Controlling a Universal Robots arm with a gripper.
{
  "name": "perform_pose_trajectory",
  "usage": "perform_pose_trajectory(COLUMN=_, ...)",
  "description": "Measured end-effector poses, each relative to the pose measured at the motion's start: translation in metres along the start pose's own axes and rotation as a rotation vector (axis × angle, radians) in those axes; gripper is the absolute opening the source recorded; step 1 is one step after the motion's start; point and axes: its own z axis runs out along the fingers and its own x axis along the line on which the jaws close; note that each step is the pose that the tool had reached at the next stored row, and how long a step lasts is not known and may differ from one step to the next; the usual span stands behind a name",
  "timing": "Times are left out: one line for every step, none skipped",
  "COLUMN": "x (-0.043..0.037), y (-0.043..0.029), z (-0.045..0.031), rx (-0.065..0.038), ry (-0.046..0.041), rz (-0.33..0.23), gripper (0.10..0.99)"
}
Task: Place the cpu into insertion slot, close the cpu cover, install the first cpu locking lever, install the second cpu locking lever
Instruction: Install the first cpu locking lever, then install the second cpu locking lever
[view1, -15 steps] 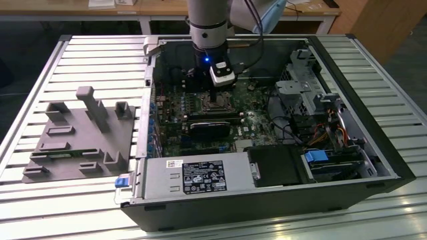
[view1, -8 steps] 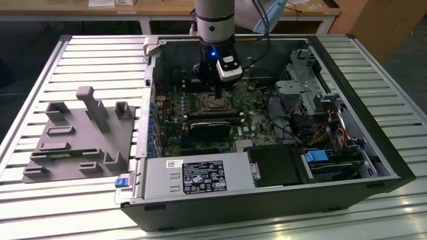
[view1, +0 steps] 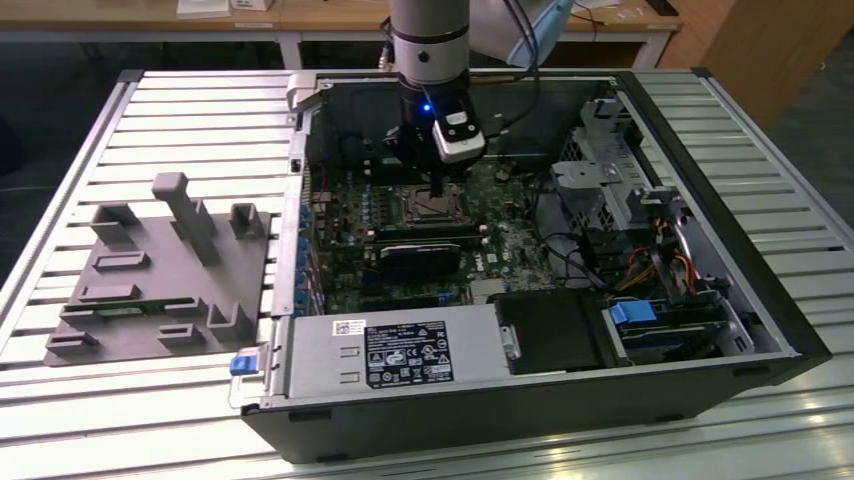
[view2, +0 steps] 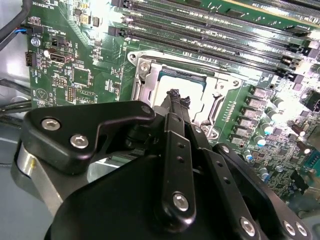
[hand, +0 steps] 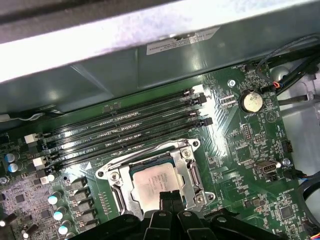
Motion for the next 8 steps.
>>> perform_pose_trajectory(x=0.0000, y=0.0000, z=0.0000, rx=0.000, ry=0.0000, rz=0.000, gripper=0.102)
perform_pose_trajectory(x=0.0000, y=0.0000, z=0.0000, rx=0.000, ry=0.0000, rz=0.000, gripper=0.102)
perform_pose_trajectory(x=0.0000, y=0.0000, z=-0.0001, rx=0.000, ry=0.0000, rz=0.000, gripper=0.102)
perform_pose_trajectory(x=0.0000, y=0.0000, z=-0.0001, rx=0.000, ry=0.0000, rz=0.000, gripper=0.102)
perform_pose_trajectory(x=0.0000, y=0.0000, z=-0.0001, rx=0.000, ry=0.0000, rz=0.000, gripper=0.102)
perform_pose_trajectory(x=0.0000, y=0.0000, z=-0.0002, rx=0.000, ry=0.0000, rz=0.000, gripper=0.102)
perform_pose_trajectory(x=0.0000, y=0.0000, z=-0.0002, rx=0.000, ry=0.0000, rz=0.000, gripper=0.102)
perform_pose_trajectory(x=-0.0006, y=0.0000, z=-0.0055, rx=0.000, ry=0.0000, rz=0.000, gripper=0.102)
